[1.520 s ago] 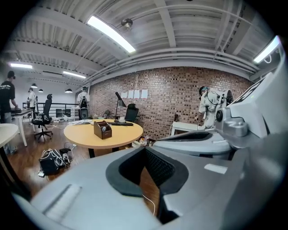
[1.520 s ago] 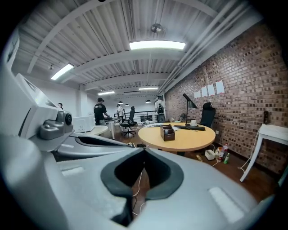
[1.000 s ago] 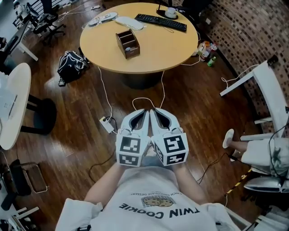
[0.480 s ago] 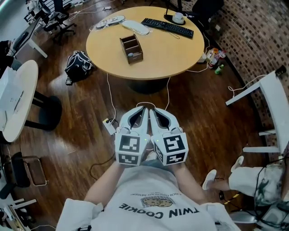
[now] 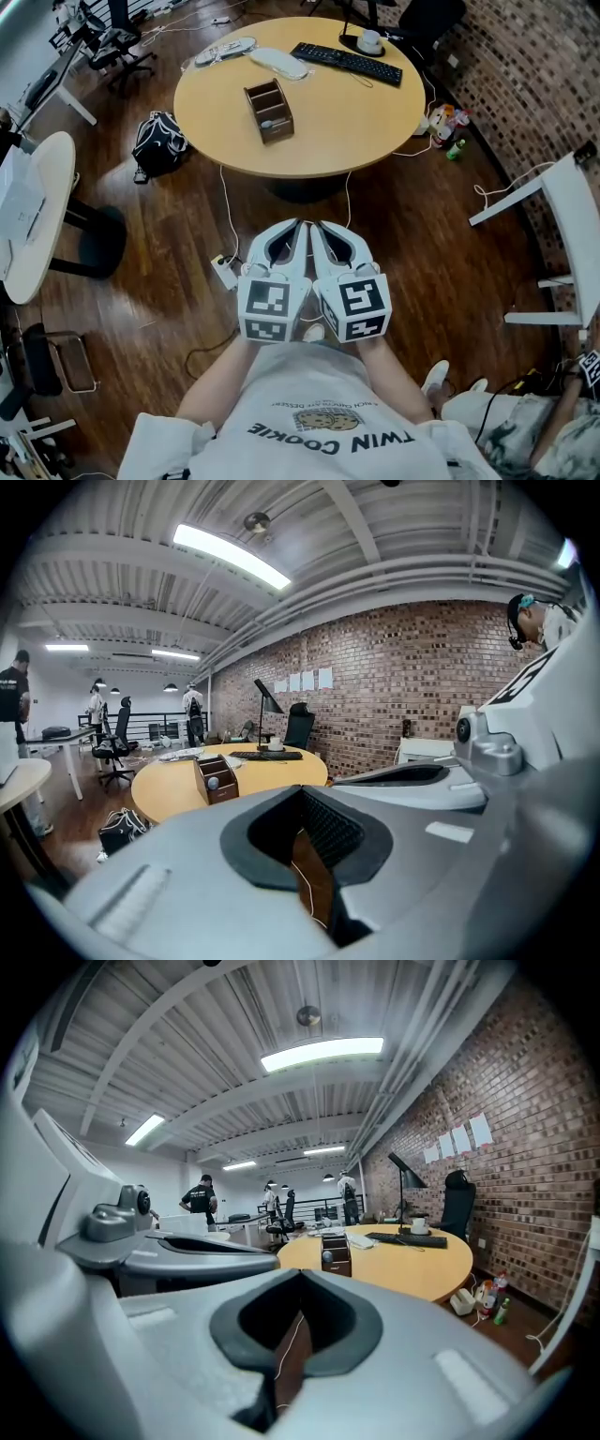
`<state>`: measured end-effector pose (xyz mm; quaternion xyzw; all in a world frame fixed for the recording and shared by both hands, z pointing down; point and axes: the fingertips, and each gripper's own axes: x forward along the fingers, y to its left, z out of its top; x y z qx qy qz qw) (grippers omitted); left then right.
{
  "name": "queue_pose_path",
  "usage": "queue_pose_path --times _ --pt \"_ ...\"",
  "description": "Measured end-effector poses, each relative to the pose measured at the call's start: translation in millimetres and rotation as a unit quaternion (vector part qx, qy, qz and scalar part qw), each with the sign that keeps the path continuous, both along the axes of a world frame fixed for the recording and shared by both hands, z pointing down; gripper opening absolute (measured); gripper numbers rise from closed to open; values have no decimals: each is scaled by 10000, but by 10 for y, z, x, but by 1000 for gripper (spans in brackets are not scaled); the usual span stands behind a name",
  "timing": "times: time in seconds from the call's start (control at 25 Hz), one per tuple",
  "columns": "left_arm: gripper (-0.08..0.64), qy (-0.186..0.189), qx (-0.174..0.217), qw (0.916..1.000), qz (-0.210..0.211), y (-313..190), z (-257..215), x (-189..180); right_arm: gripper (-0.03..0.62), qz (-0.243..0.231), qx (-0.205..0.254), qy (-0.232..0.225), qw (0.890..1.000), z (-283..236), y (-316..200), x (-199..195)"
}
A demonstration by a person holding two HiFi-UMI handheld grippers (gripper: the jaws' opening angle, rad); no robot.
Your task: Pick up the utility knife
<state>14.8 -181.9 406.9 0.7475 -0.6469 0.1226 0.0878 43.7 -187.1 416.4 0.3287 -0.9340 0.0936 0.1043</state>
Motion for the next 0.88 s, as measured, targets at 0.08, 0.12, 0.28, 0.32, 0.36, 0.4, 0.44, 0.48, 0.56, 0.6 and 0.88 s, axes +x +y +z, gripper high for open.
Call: queue_pose_path --times 0.08,0.12,0.28,0.32,0.36,0.4,0.44,0.48,0.56,0.6,0.88 --pt "8 26 -17 10000 10 -103 41 -58 0 1 -4 34 10000 29 -101 -61" --pt "8 41 -26 10000 13 -161 61 -96 1 -5 -1 53 10000 41 -156 -104" --pt "8 88 -36 9999 37 -459 100 -270 0 -3 17 110 9999 65 -448 -296" --pt "8 96 -37 9999 43 -540 101 -322 0 3 13 121 9999 67 -529 -345" --pt "8 105 -42 9999 48 -620 103 -378 0 13 7 130 9999 68 -610 -396" --pt "8 115 -53 9999 57 -698 107 -435 0 28 1 135 9999 67 -692 -447" --pt "8 124 -66 9999 71 -774 111 -492 1 48 -4 138 9999 63 -774 -499" --pt "8 134 -80 9998 90 -847 115 -548 0 69 -9 141 9999 58 -855 -553" --pt "8 161 -108 9997 130 -985 118 -664 0 107 -20 157 9998 43 -1010 -672" --pt "8 175 -124 9997 150 -1052 118 -725 1 127 -31 171 9998 36 -1081 -734" --pt "8 260 -204 9991 283 -1448 105 -1185 0 233 -82 298 9993 -2 -1465 -1196"
